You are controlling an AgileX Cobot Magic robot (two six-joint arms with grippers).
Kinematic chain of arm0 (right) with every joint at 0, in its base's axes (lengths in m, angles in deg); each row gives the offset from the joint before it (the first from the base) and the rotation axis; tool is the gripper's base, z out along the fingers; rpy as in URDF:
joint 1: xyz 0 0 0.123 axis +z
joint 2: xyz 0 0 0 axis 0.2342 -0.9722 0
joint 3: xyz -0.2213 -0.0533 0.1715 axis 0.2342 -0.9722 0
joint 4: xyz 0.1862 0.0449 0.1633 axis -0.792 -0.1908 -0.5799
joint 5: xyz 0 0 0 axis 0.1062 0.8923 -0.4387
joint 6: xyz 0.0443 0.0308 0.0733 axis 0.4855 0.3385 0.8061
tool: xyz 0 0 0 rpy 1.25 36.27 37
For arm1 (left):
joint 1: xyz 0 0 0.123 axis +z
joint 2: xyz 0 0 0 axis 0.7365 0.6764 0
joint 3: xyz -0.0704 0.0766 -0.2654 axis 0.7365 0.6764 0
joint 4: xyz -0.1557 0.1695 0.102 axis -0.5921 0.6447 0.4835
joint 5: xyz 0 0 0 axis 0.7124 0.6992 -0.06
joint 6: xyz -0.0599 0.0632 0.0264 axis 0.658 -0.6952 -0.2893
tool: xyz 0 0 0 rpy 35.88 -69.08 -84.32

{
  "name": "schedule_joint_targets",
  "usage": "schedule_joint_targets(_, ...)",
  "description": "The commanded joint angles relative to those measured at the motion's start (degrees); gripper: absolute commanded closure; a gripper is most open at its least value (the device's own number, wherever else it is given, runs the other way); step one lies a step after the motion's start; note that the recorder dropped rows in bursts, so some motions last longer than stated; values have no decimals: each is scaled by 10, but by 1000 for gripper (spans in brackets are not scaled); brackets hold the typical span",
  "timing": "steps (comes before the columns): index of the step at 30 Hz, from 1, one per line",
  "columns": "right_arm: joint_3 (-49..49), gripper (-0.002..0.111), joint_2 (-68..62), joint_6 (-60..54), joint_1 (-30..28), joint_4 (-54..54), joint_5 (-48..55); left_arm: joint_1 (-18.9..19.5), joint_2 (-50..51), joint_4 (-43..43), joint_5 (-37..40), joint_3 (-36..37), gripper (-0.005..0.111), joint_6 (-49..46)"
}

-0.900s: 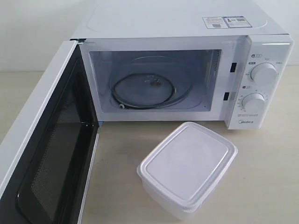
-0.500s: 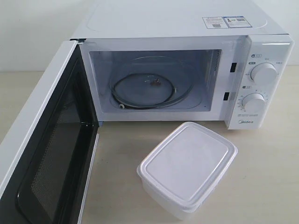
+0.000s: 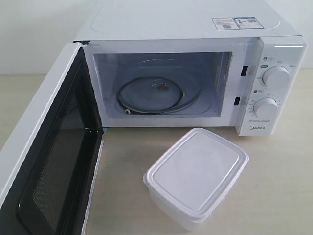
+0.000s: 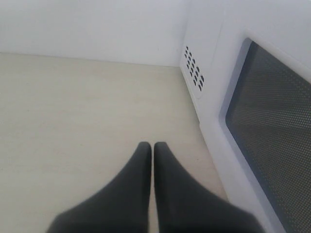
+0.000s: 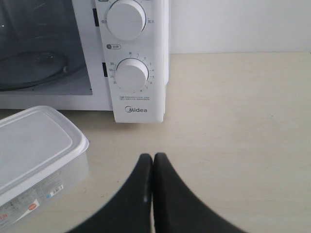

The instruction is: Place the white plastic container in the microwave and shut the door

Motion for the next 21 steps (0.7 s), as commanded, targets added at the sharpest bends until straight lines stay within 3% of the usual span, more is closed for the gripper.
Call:
schedule_joint_targets(1,0,109,2,-1,1,-2,-3,2,-2,-6,-1,2,102,5)
schedule_joint_targets(15,0,109,2,-1,1,-2,-38,2,-2,-6,-1,2,102,5)
schedule_joint_targets(21,0,109,2,13,1,-7,-148,2,-2,-6,-1,2,102,5)
